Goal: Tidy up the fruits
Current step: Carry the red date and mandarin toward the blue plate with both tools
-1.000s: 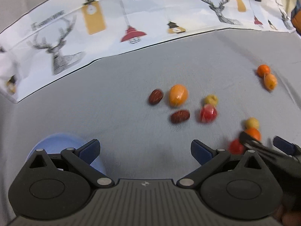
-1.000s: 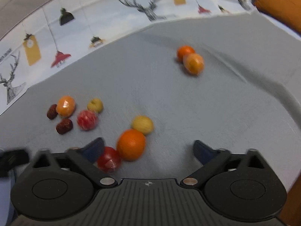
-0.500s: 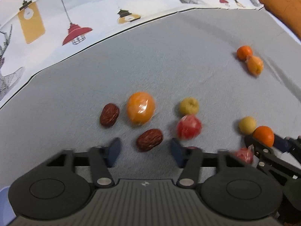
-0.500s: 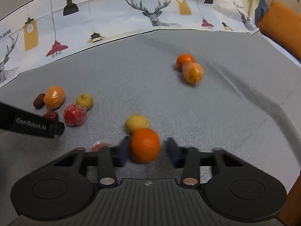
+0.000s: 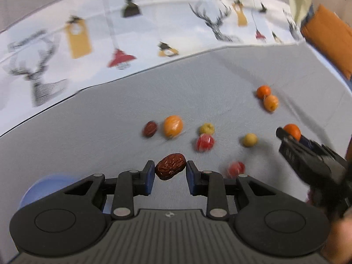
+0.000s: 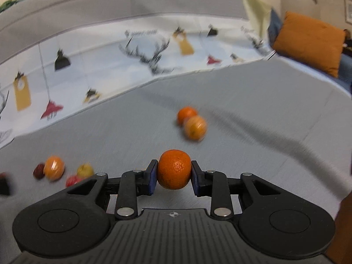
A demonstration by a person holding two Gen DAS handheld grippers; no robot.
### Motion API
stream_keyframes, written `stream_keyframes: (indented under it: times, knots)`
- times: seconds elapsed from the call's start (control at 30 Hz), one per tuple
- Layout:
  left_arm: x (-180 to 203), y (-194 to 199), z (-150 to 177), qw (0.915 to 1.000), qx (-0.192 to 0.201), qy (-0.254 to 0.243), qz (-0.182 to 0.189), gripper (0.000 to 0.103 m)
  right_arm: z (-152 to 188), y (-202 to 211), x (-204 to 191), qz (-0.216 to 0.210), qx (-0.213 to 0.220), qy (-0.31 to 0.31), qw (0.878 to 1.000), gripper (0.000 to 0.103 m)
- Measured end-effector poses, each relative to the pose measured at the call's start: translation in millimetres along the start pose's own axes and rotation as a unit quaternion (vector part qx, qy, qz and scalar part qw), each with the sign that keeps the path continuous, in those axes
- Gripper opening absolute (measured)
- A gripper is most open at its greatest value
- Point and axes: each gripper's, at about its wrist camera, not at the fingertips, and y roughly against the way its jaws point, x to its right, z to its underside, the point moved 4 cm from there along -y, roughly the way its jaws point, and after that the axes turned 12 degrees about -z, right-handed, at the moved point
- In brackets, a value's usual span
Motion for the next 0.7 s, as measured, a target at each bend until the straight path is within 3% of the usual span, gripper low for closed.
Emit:
stream_keyframes:
  times: [0.17, 0.37, 0.5, 0.7]
  knots:
    - [-42, 80, 37, 0.9991, 0.009, 0.023, -0.035, 0.034, -19, 61, 4, -0.021, 0.008, -0.005, 1.000, 0.032]
    - [-89, 156, 101, 0.9943, -0.004, 0.057, -0.091, 0.034, -20, 173, -27, -0.131, -0.002, 0.023, 0.991, 0.032]
    - [-114, 194, 141, 0.9911, -0.004, 0.095, -0.094, 0.034, -1, 233, -60, -0.195, -0.015, 0.048, 0.979, 0.032]
    - [-133, 238, 195, 0.9863, 0.016, 0.125, -0.106, 0.034, 30, 292, -120, -0.273, -0.031, 0.119, 0.954, 0.032]
